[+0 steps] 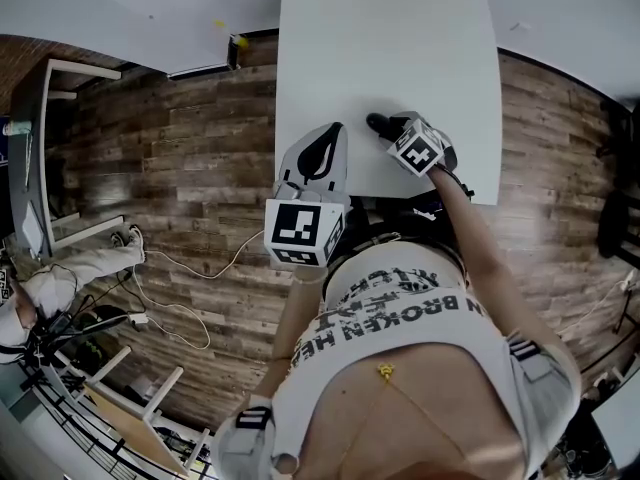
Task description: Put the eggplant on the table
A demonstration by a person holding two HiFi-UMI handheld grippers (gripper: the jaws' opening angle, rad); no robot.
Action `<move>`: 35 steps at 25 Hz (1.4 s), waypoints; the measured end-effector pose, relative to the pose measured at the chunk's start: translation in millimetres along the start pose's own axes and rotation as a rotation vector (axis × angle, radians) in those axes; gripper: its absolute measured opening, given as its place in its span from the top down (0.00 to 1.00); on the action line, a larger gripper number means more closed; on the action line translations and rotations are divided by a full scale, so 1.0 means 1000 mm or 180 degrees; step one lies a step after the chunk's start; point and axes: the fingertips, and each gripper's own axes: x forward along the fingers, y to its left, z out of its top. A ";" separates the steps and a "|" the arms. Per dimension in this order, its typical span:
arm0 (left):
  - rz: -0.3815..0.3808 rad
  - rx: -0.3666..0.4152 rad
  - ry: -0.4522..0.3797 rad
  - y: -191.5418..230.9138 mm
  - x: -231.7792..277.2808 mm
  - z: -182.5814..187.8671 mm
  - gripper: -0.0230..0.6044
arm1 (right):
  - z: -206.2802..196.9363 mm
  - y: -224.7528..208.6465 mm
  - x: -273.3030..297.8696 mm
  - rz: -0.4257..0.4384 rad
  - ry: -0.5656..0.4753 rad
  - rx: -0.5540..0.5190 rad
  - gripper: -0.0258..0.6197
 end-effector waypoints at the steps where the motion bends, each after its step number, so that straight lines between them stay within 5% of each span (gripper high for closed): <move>1: 0.0001 -0.0001 -0.0001 0.000 0.000 0.000 0.96 | 0.000 0.000 0.000 0.0003 -0.0002 0.0002 0.64; 35: 0.0024 -0.0008 -0.0013 0.005 0.001 0.001 0.96 | -0.002 0.001 0.001 0.0129 0.0070 -0.0014 0.64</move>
